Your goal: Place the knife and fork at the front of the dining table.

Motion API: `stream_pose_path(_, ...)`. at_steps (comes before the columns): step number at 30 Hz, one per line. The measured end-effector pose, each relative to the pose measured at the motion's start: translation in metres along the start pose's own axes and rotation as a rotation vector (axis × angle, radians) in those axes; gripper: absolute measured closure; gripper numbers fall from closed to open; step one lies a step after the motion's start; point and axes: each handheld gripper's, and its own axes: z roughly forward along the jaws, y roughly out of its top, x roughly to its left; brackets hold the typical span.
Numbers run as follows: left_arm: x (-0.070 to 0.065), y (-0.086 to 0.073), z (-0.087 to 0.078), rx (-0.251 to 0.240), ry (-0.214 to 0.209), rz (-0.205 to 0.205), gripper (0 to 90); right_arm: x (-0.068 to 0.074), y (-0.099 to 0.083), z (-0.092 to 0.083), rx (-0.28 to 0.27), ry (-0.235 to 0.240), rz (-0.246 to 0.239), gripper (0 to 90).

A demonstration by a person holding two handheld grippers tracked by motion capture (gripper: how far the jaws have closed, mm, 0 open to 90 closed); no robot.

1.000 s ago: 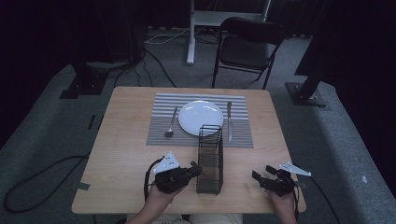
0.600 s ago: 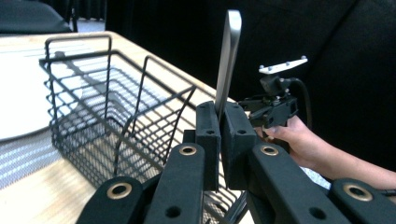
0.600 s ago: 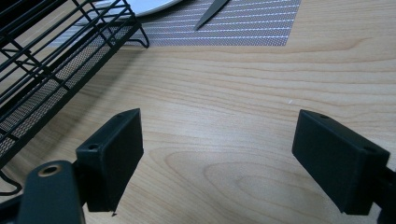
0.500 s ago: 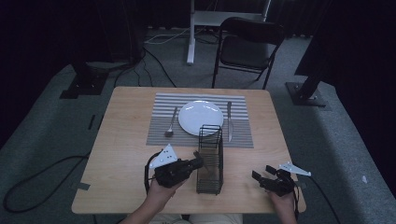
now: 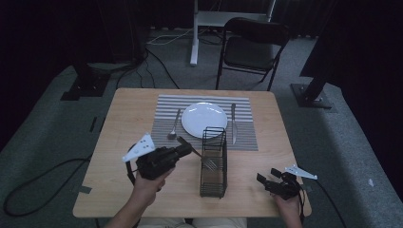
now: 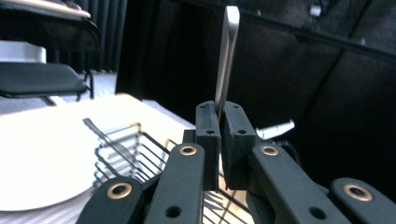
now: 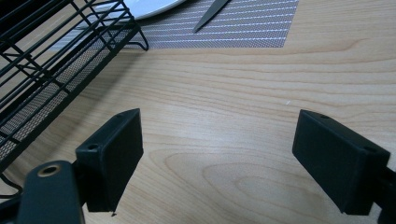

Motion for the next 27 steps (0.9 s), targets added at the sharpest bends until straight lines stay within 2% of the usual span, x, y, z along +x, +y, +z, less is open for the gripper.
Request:
stream_pose_path(4,0.008,0.01,-0.018,-0.006,0.021,0.027,86.5,0.0,0.0,0.0,0.005,0.001,0.001,15.6)
stream_pose_path(8,0.018,0.011,-0.033,-0.014,0.048,0.007,86.5,0.001,0.0,0.001,0.008,0.0,0.0,15.6)
stream_pose_path(15,0.039,0.007,-0.05,0.032,0.106,0.006,86.5,0.001,0.0,0.001,0.013,-0.004,-0.003,15.6)
stream_pose_path(20,0.065,-0.001,-0.057,0.081,0.189,0.0,86.5,0.001,0.0,0.001,0.014,-0.005,-0.005,15.6)
stream_pose_path(23,0.081,-0.007,-0.059,0.095,0.239,-0.017,86.5,0.001,0.0,0.002,0.018,-0.006,-0.005,15.7)
stream_pose_path(24,0.091,-0.011,-0.06,0.093,0.262,-0.033,86.5,0.001,0.0,0.002,0.018,-0.007,-0.006,15.6)
stream_pose_path(27,0.107,-0.018,-0.059,0.109,0.31,-0.029,86.5,0.001,0.0,0.002,0.02,-0.008,-0.006,15.6)
